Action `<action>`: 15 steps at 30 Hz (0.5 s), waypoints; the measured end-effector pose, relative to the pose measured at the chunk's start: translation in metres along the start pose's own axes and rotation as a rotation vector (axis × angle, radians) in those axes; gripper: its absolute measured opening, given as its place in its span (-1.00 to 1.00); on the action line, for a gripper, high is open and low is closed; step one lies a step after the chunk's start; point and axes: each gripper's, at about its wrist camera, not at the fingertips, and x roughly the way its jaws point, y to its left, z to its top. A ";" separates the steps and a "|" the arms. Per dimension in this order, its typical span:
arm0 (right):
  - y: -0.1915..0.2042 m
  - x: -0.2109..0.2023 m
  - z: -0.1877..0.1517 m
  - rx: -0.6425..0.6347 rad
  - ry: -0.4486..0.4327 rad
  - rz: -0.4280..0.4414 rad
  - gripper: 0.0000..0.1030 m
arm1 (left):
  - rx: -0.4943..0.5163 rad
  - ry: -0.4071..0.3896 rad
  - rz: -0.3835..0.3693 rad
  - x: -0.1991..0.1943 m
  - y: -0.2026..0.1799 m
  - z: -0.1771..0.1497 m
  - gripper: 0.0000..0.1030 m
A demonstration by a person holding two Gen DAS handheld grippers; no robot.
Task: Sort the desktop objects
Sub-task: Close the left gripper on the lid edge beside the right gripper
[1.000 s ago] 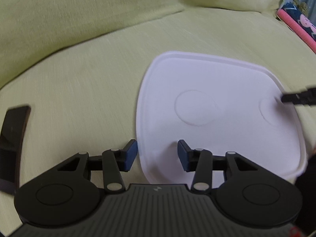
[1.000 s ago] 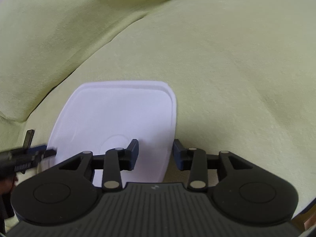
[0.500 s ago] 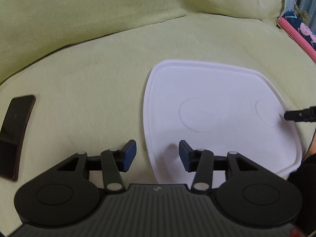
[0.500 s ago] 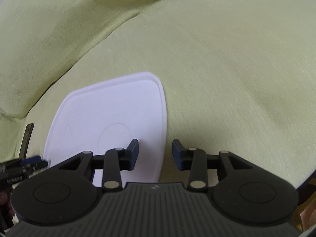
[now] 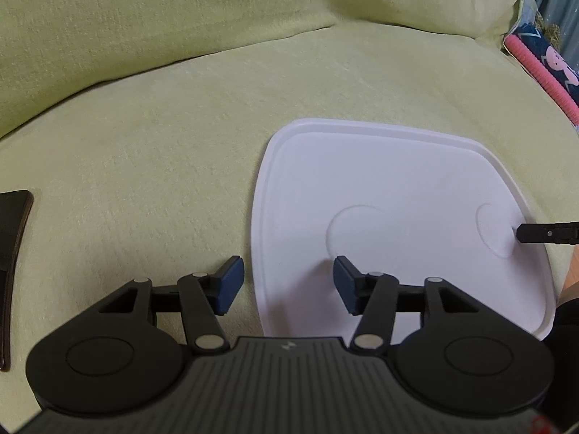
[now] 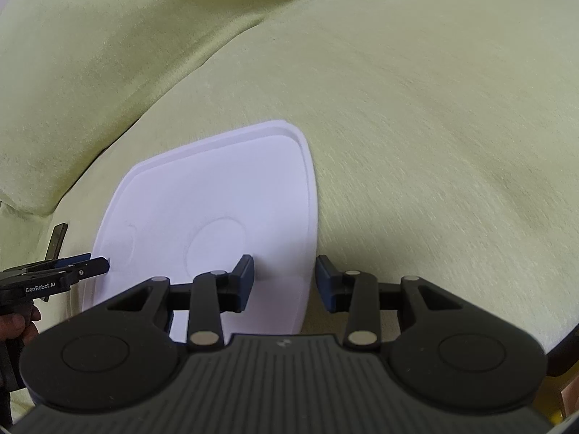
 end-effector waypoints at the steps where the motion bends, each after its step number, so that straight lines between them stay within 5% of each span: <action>1: 0.001 0.001 0.000 -0.002 0.000 0.000 -0.33 | 0.001 0.000 -0.002 0.000 0.000 0.000 0.11; 15: -0.015 -0.006 0.004 0.058 -0.011 0.028 -0.60 | -0.045 0.010 -0.042 -0.005 0.005 -0.003 -0.10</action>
